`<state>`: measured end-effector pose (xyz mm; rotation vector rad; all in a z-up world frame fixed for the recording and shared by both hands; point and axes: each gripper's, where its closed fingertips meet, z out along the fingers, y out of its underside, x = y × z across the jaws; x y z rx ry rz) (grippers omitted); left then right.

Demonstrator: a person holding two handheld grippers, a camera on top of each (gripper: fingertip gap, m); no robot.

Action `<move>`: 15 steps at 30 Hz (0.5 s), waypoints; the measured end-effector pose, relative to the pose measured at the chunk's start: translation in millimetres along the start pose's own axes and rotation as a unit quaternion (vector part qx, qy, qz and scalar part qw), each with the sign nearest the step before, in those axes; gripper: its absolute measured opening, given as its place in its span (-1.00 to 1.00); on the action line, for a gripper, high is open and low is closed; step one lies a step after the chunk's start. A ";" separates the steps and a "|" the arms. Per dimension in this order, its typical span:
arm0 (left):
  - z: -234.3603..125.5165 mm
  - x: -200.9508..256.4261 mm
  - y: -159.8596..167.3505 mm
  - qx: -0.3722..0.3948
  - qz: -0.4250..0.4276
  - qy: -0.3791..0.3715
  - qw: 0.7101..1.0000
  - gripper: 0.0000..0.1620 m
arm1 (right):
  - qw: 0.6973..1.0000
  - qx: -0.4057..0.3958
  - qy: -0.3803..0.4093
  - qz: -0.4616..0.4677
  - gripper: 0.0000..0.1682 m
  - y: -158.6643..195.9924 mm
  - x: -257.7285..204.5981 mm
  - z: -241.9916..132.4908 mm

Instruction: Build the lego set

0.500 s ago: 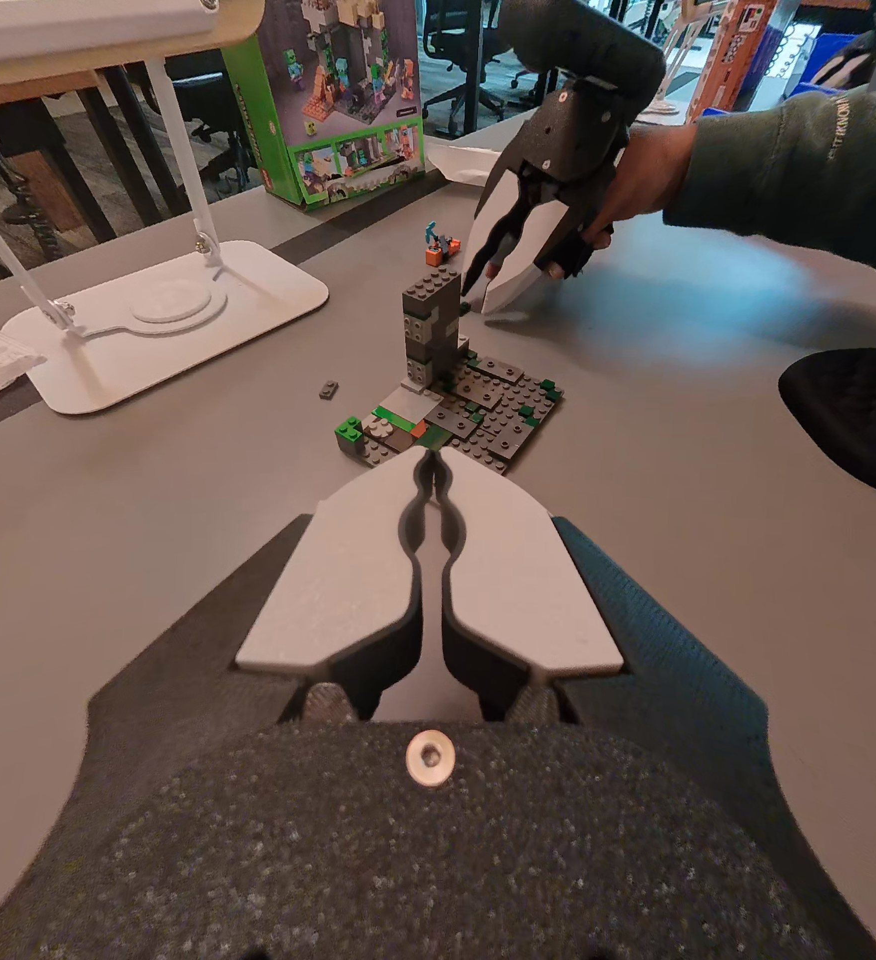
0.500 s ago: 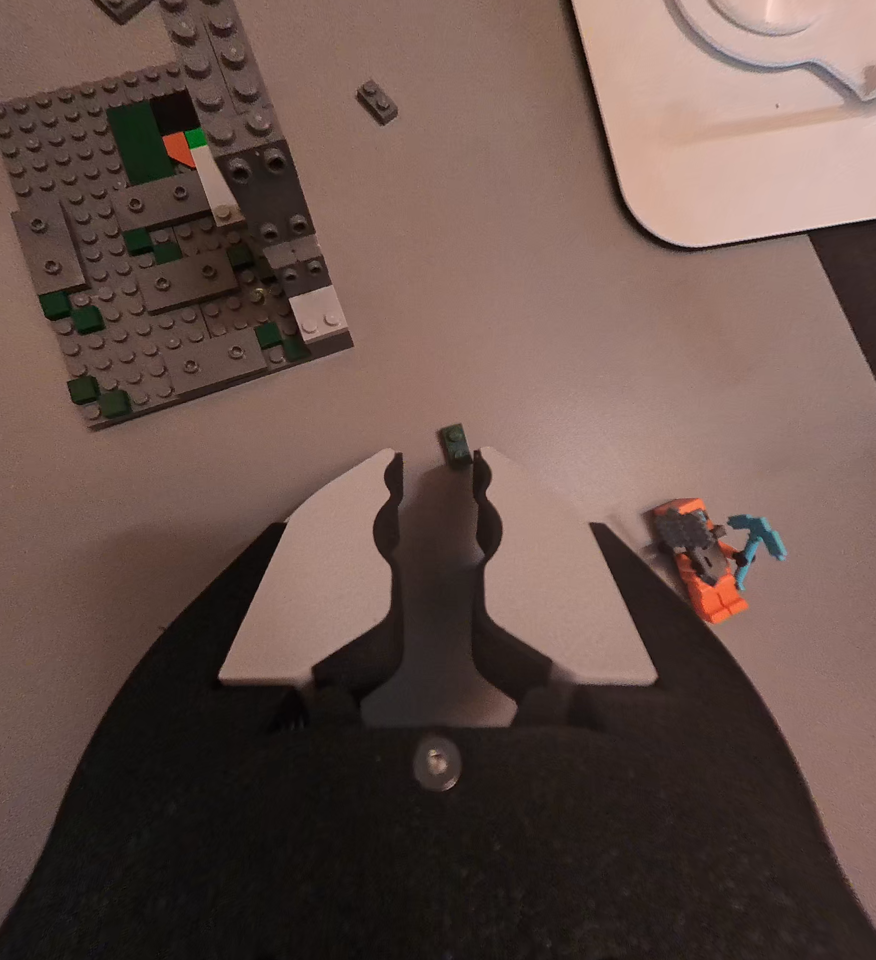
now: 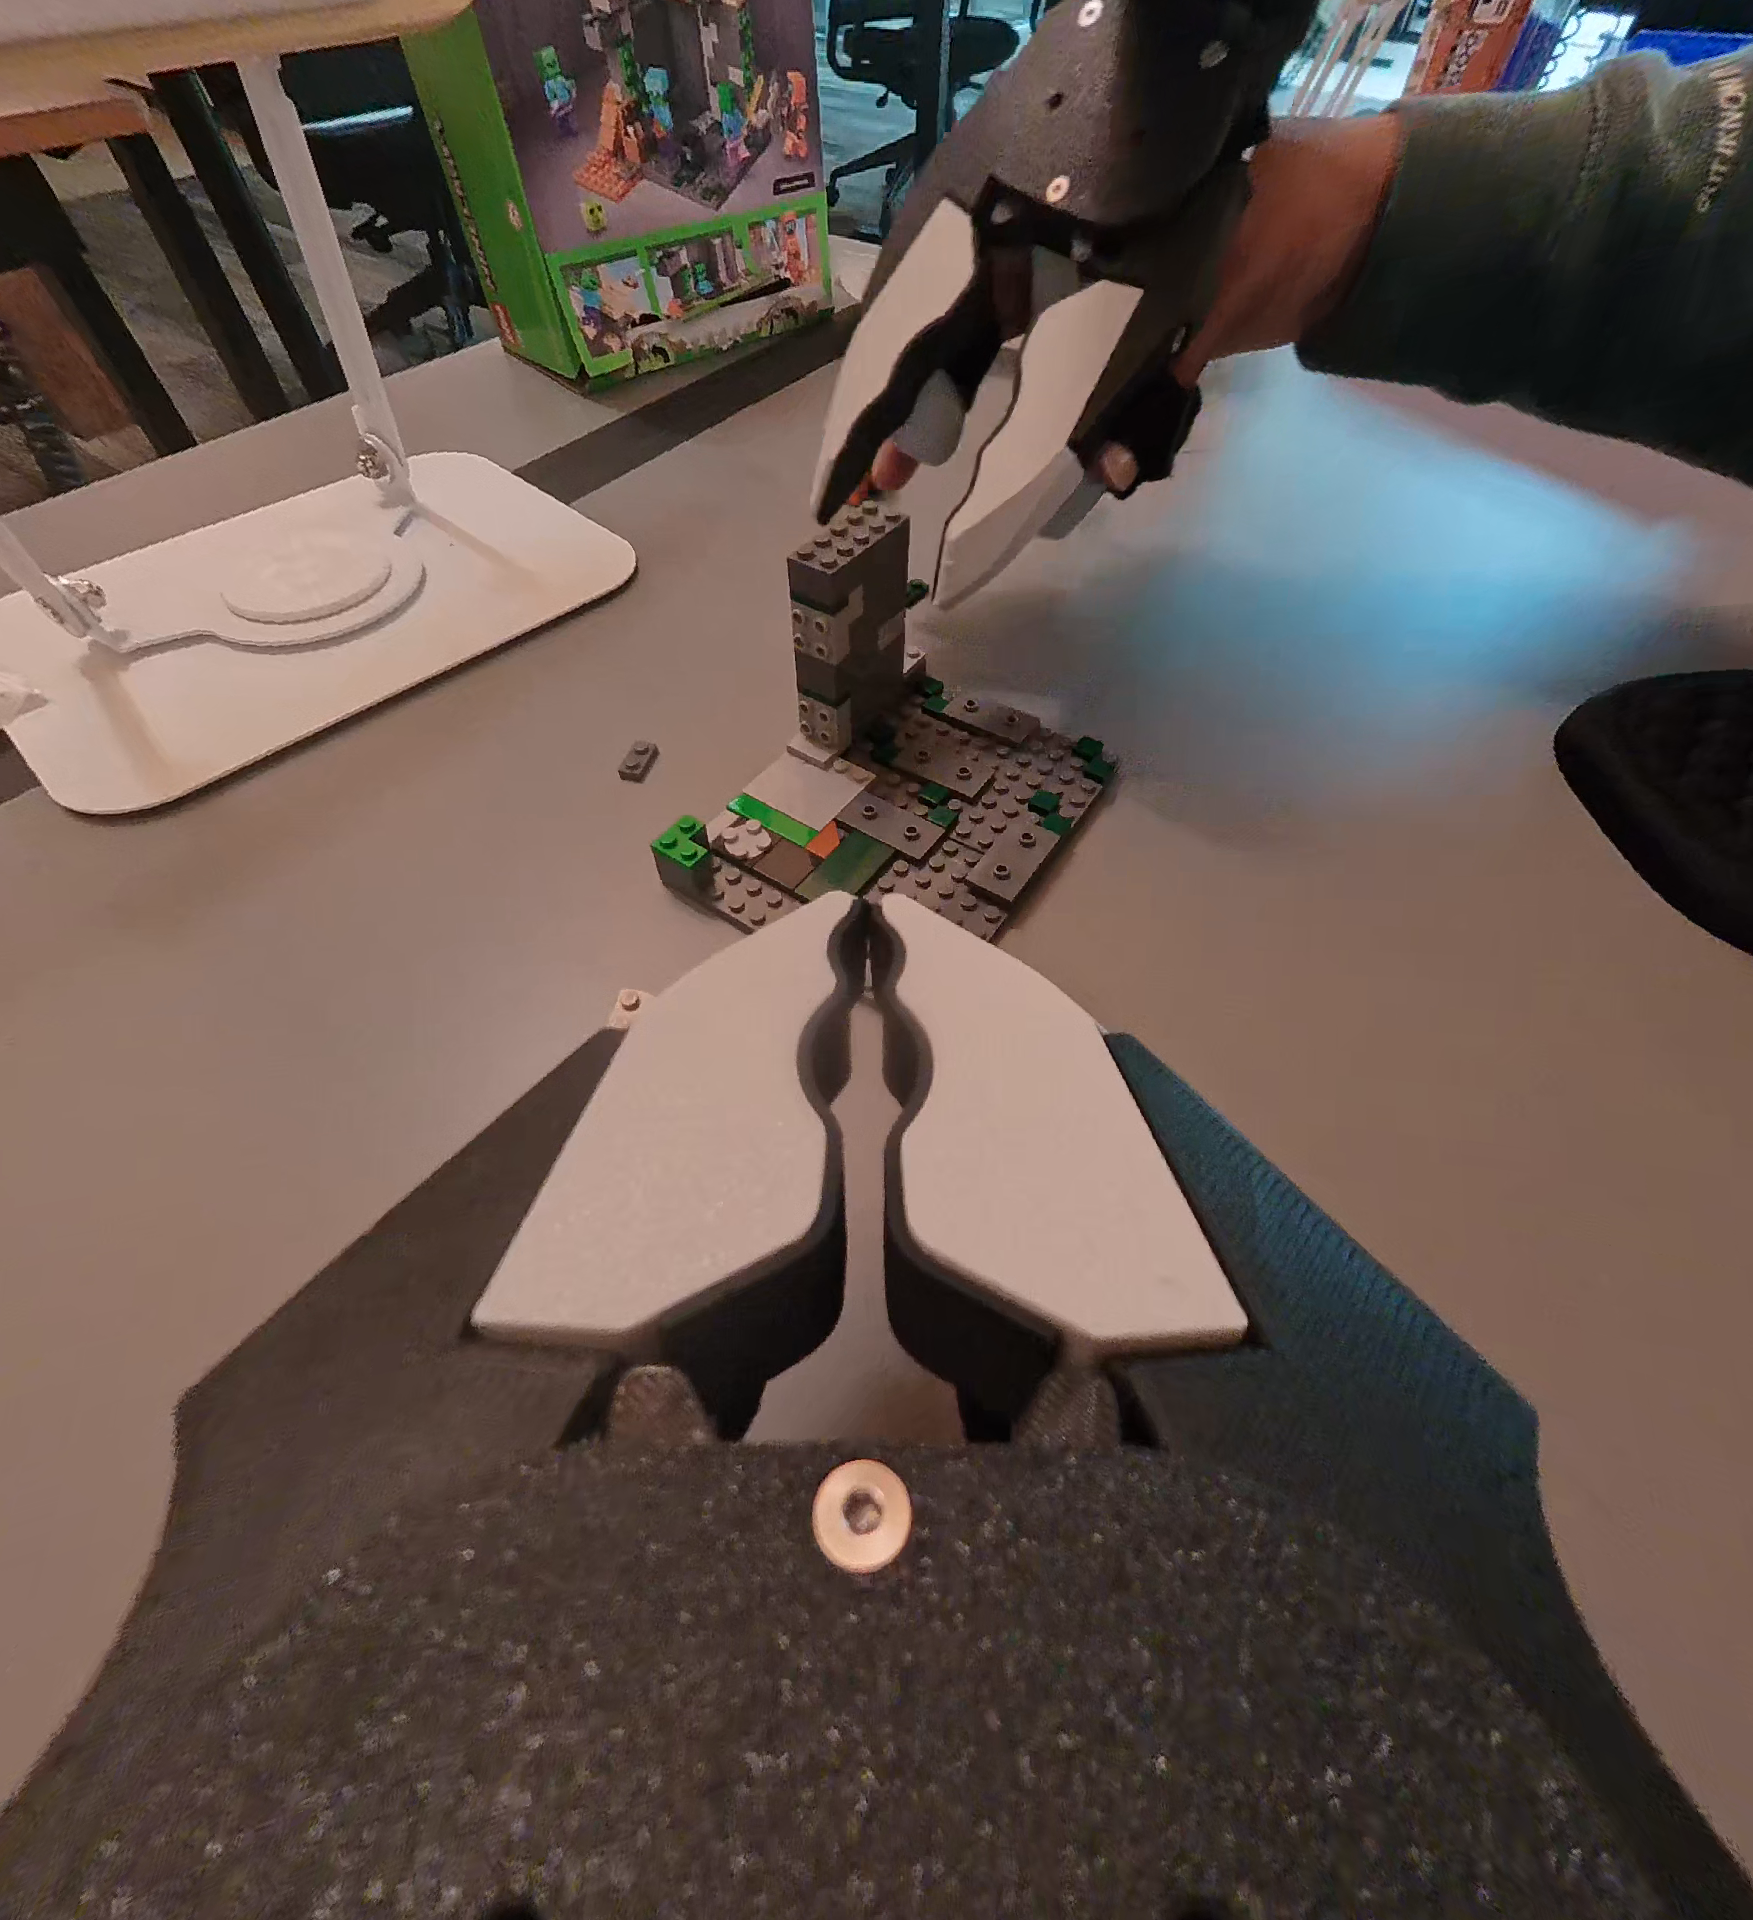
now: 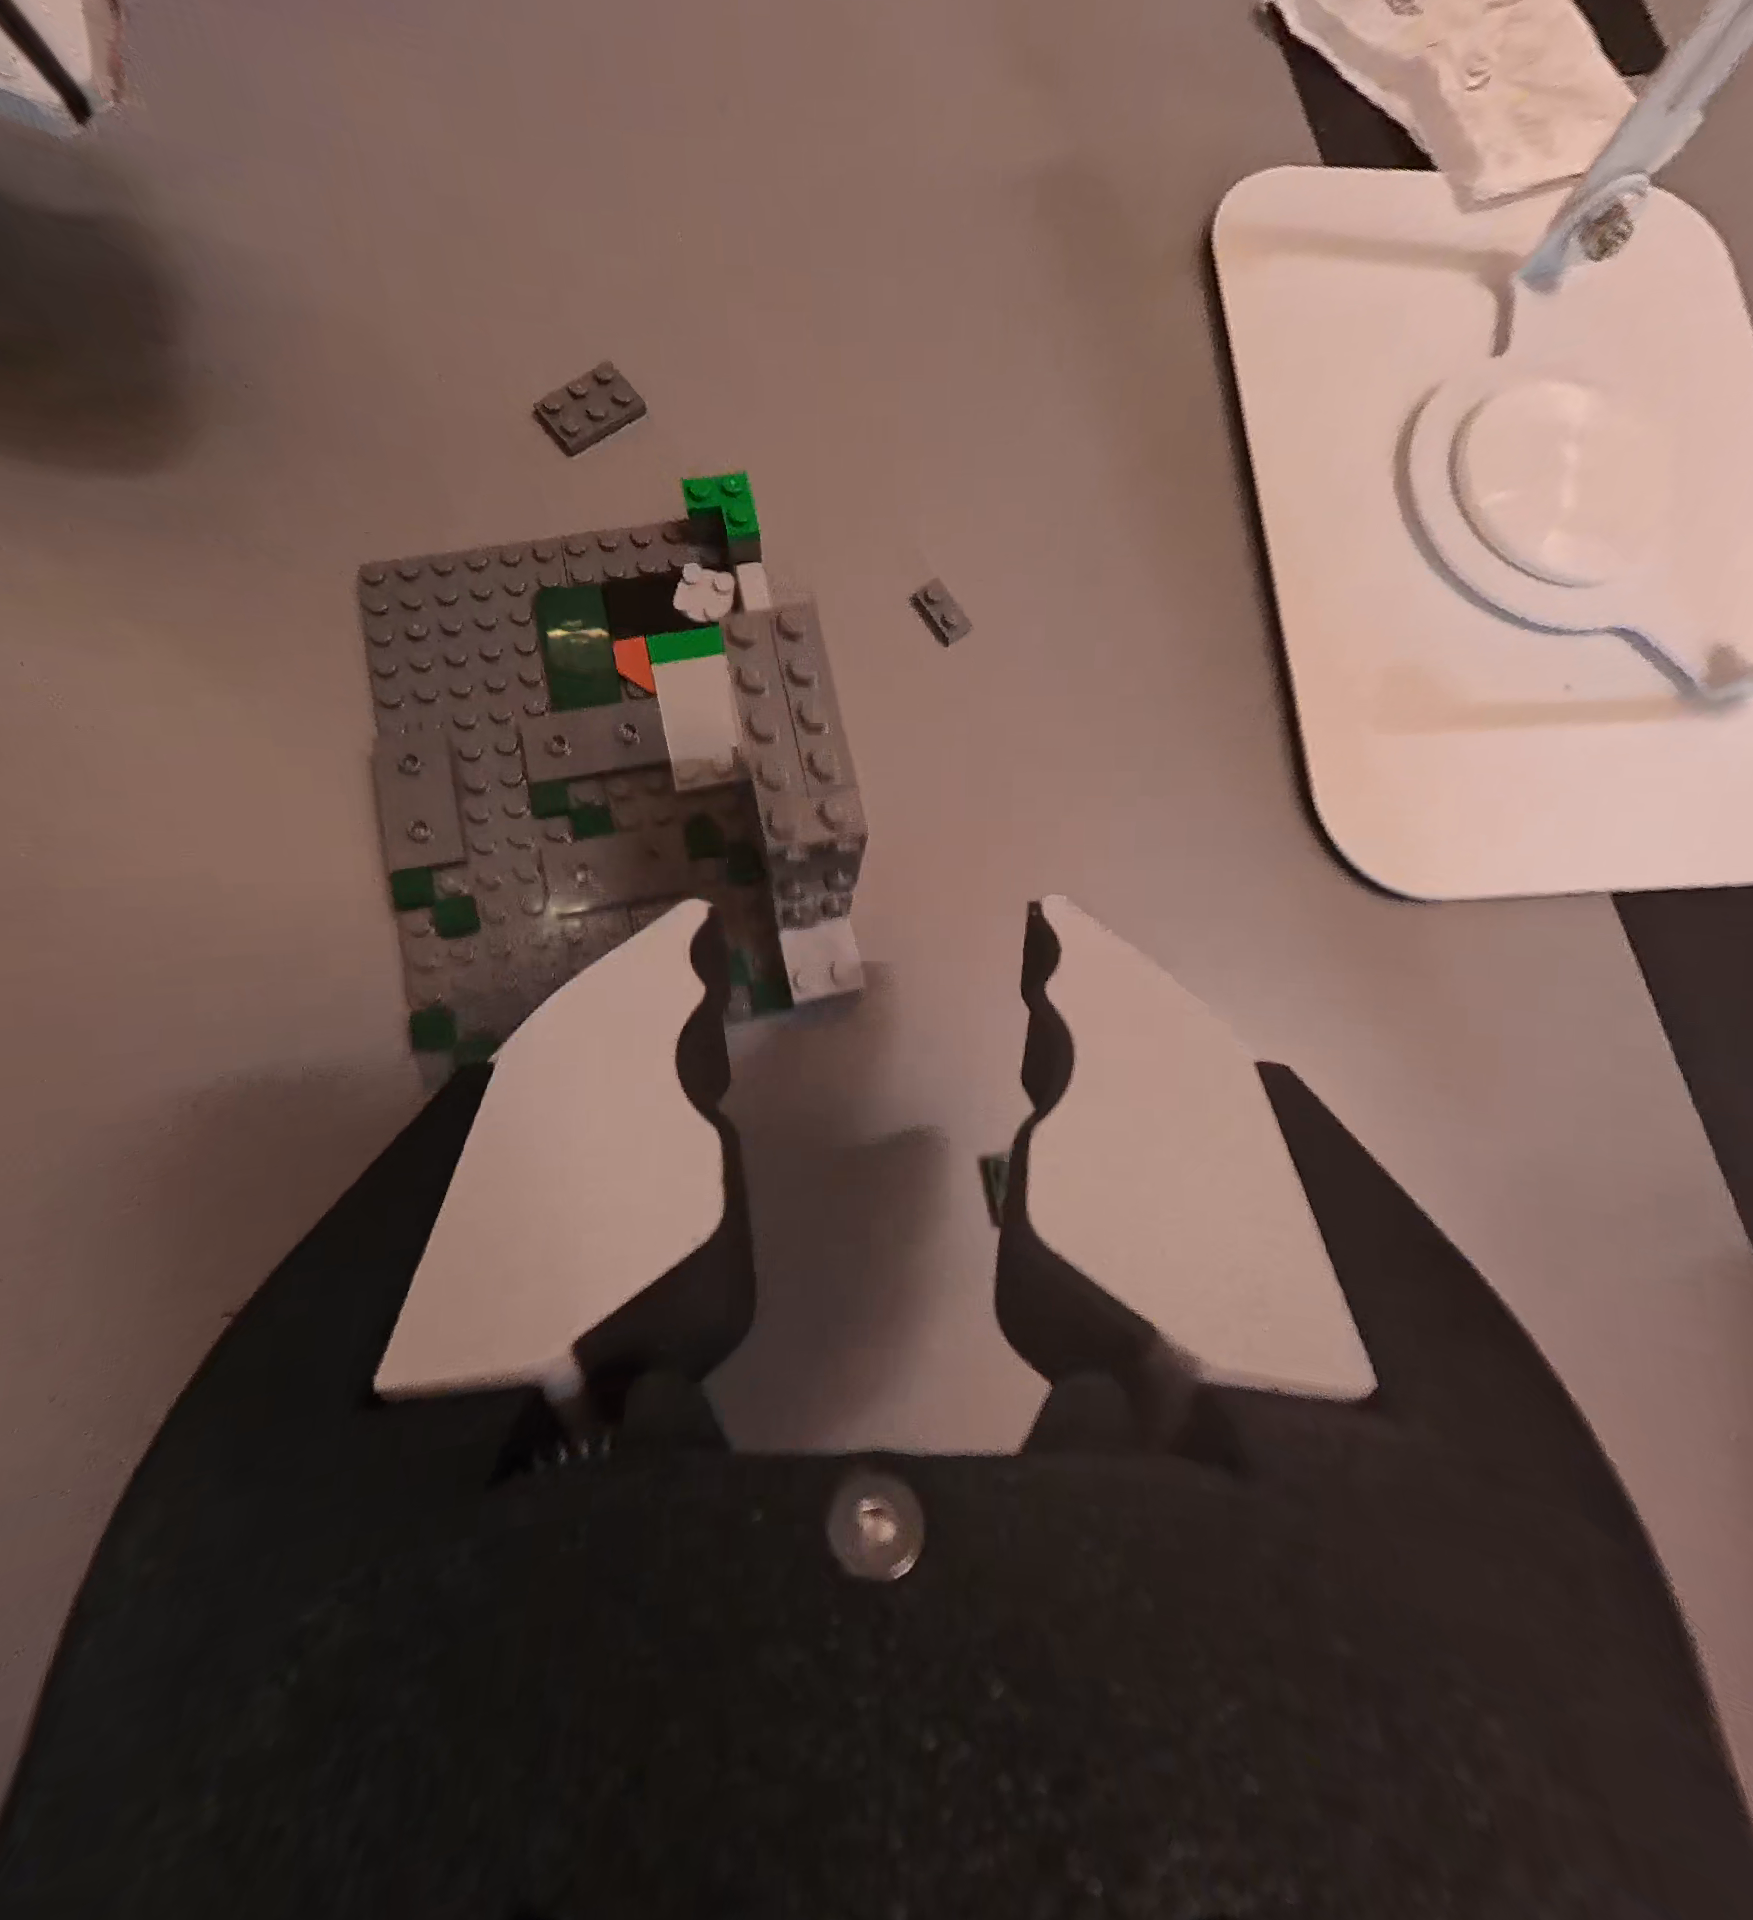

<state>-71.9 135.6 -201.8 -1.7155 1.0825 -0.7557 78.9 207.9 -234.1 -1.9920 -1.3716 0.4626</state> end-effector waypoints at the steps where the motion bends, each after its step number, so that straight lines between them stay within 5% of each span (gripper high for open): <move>1: -0.7 -0.2 0.3 0.000 0.001 -0.001 1.000 -1.00 | 1.000 -0.001 -0.005 -0.002 -0.35 -2.6 -0.1 5.5; 6: -2.6 -3.7 1.3 0.001 -0.004 -0.004 1.000 -1.00 | 0.999 -0.006 -0.031 -0.011 -0.40 -10.4 0.1 25.9; 10: -2.8 -7.9 4.5 -0.003 -0.009 -0.005 1.000 -1.00 | 0.998 -0.007 -0.053 -0.023 -0.72 -12.8 -5.5 32.3; 15: -5.9 -24.8 11.3 -0.020 -0.012 -0.032 0.999 -1.00 | 0.997 -0.005 -0.066 -0.026 -0.78 -11.4 -12.3 28.7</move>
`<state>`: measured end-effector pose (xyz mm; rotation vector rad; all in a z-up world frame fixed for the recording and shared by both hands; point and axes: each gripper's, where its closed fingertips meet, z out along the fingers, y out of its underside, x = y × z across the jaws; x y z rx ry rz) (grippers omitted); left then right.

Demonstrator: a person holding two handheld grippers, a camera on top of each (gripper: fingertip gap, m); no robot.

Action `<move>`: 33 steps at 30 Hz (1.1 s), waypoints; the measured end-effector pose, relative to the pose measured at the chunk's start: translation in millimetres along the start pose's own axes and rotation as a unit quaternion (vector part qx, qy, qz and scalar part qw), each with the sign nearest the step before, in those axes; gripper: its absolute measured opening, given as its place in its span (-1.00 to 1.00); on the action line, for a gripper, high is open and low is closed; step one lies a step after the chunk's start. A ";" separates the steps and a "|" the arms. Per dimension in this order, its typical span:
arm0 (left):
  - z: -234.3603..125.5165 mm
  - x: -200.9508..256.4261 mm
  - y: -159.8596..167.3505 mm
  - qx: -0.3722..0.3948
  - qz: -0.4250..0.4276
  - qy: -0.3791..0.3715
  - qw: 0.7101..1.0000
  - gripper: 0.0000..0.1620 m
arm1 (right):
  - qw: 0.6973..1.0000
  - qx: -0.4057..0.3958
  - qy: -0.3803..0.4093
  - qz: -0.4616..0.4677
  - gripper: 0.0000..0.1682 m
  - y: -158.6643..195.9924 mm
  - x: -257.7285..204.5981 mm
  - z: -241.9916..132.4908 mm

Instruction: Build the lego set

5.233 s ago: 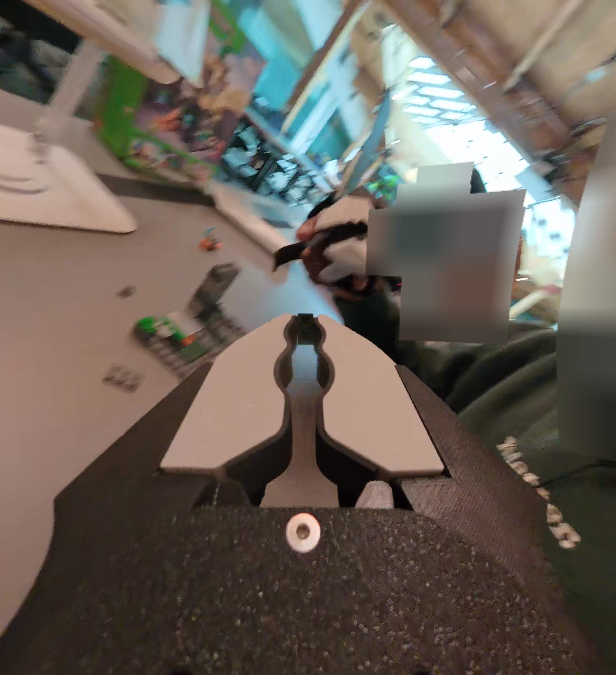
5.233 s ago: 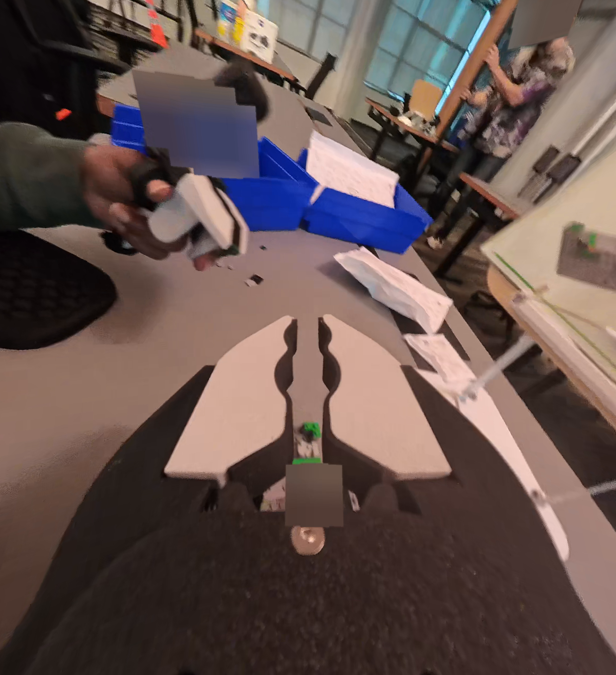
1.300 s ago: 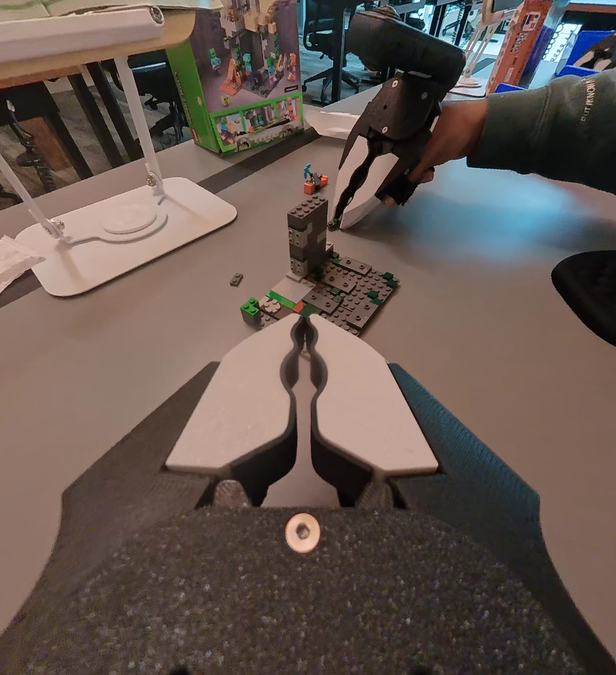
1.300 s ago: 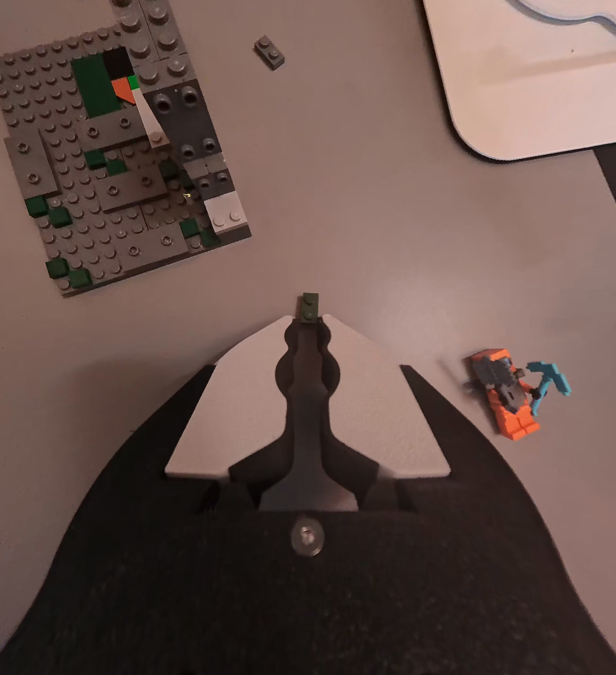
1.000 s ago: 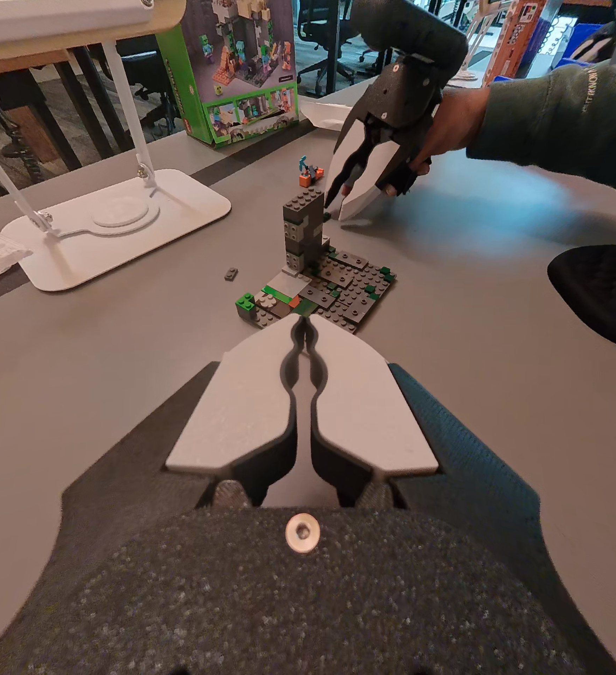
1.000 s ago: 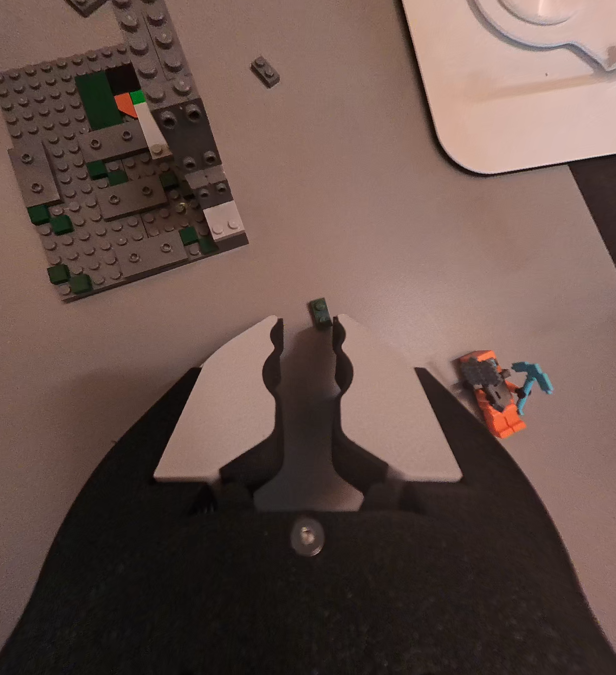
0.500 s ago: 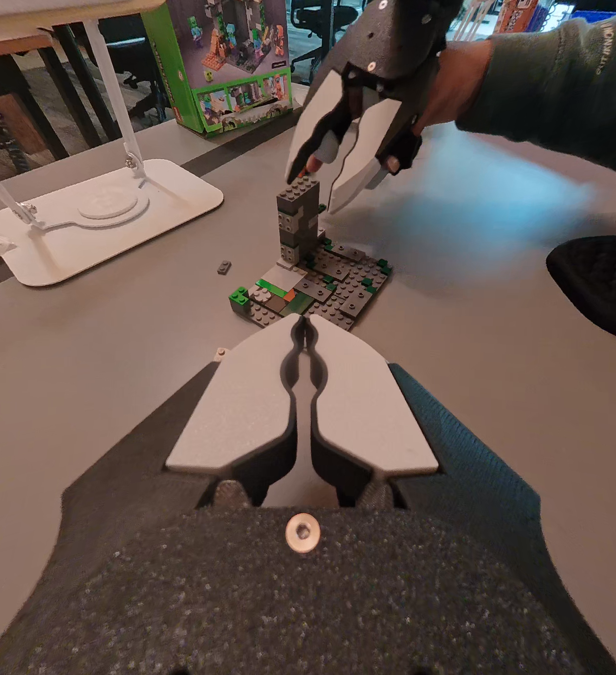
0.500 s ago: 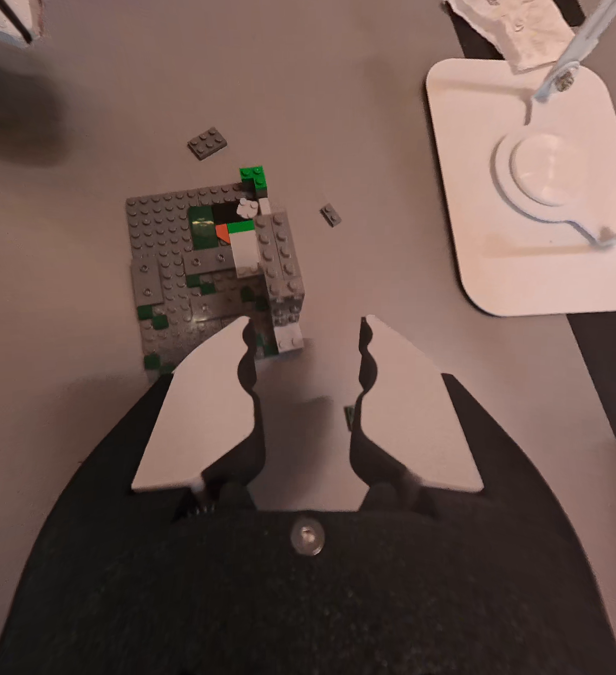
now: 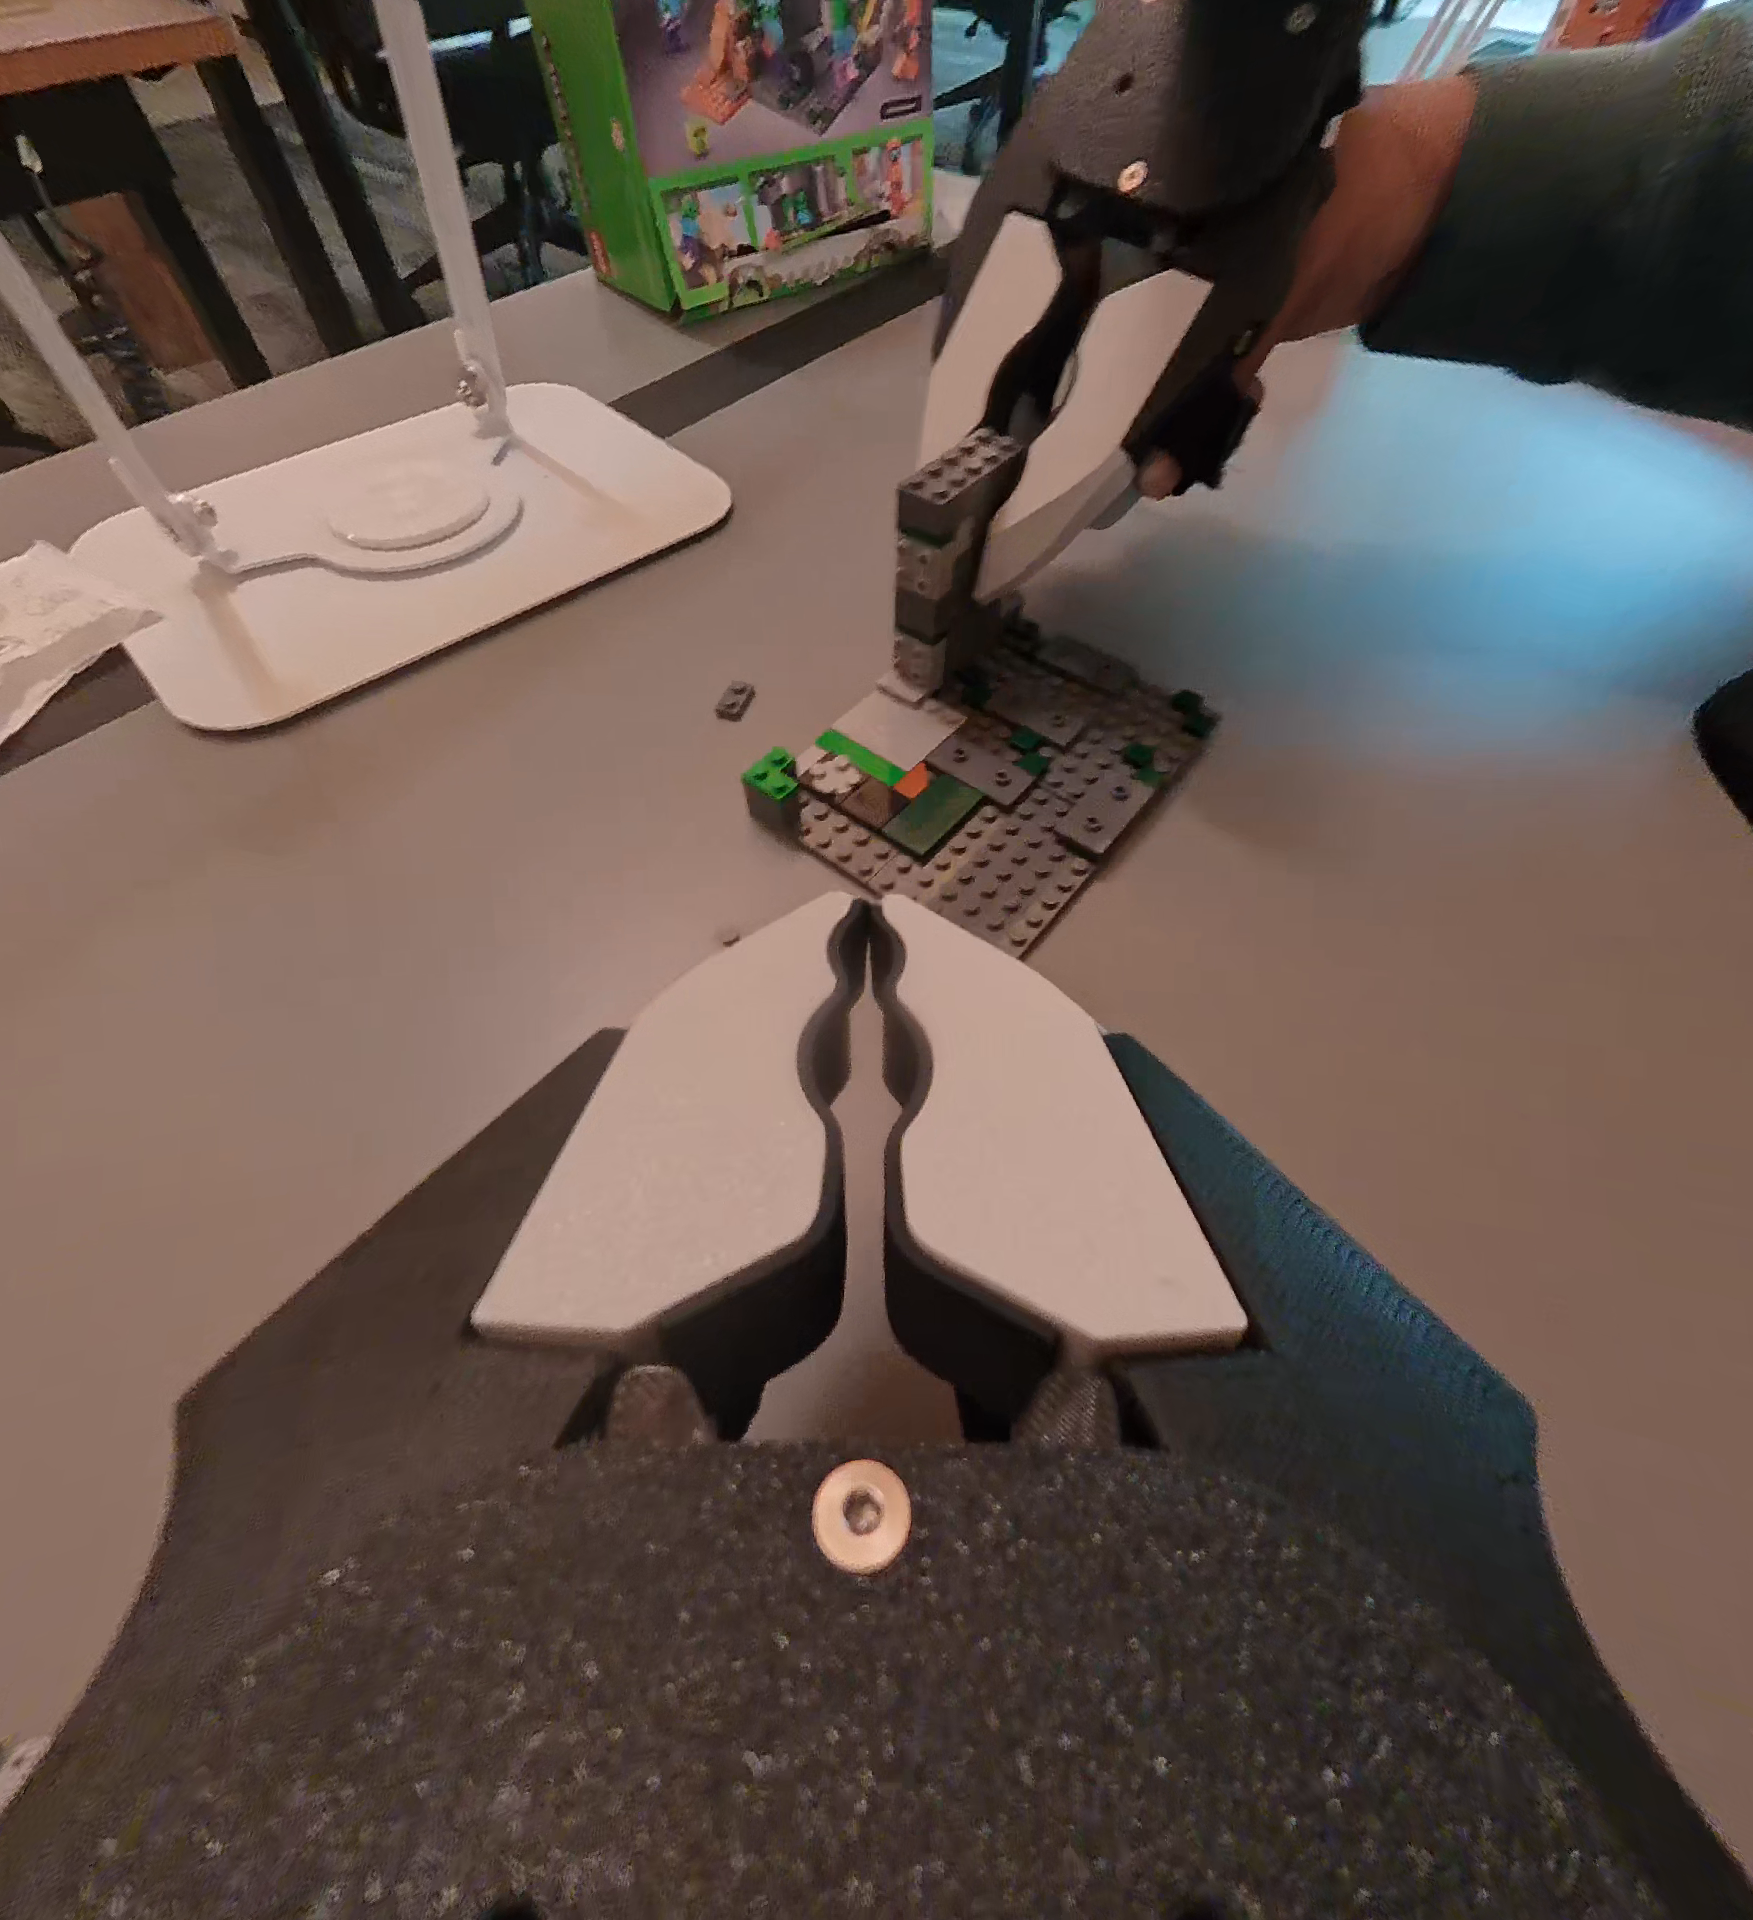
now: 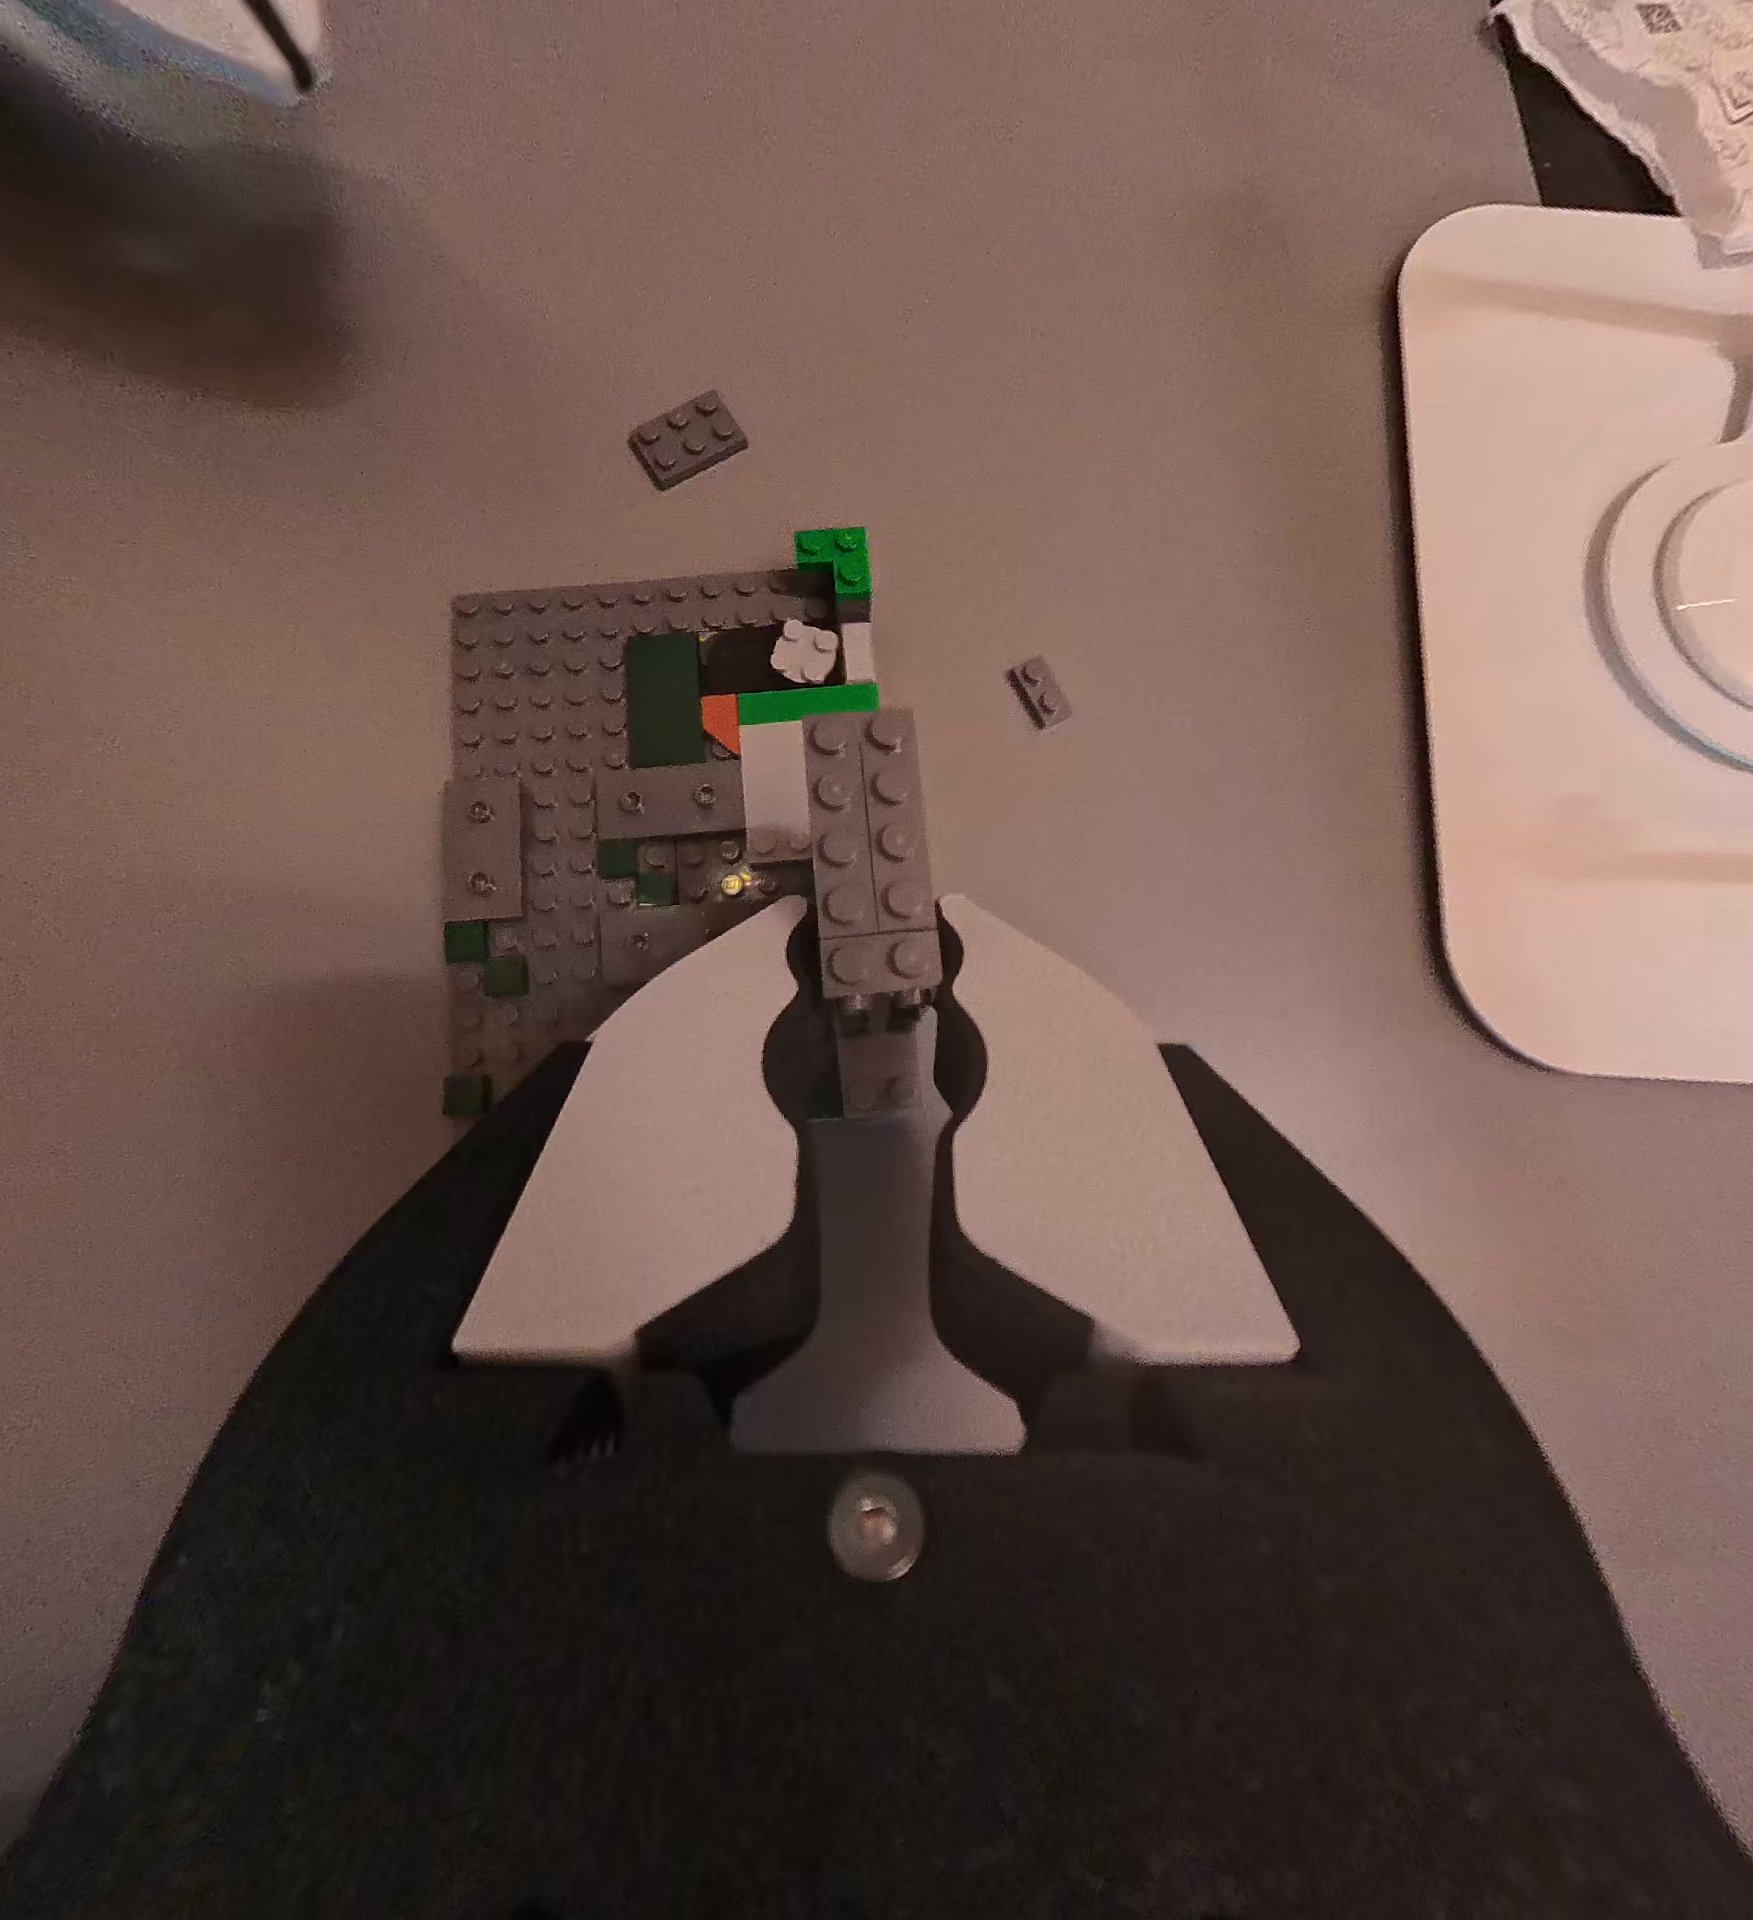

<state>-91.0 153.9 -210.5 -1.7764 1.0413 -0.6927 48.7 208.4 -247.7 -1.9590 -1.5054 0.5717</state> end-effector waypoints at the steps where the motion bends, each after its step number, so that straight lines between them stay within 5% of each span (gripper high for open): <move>1: -0.3 -3.6 2.3 -0.006 -0.002 -0.002 1.000 -1.00 | 1.000 -0.002 0.001 0.004 -0.79 1.0 -1.9 -1.2; 14: 48.6 -29.8 49.7 -0.168 0.046 0.060 0.983 -0.63 | 1.000 0.016 -0.003 0.003 -0.78 2.2 -39.4 -4.8; 33: 58.3 -27.4 49.9 -0.204 0.096 0.076 0.971 -0.72 | 0.995 0.076 0.065 0.017 -0.74 -3.5 -43.7 -46.8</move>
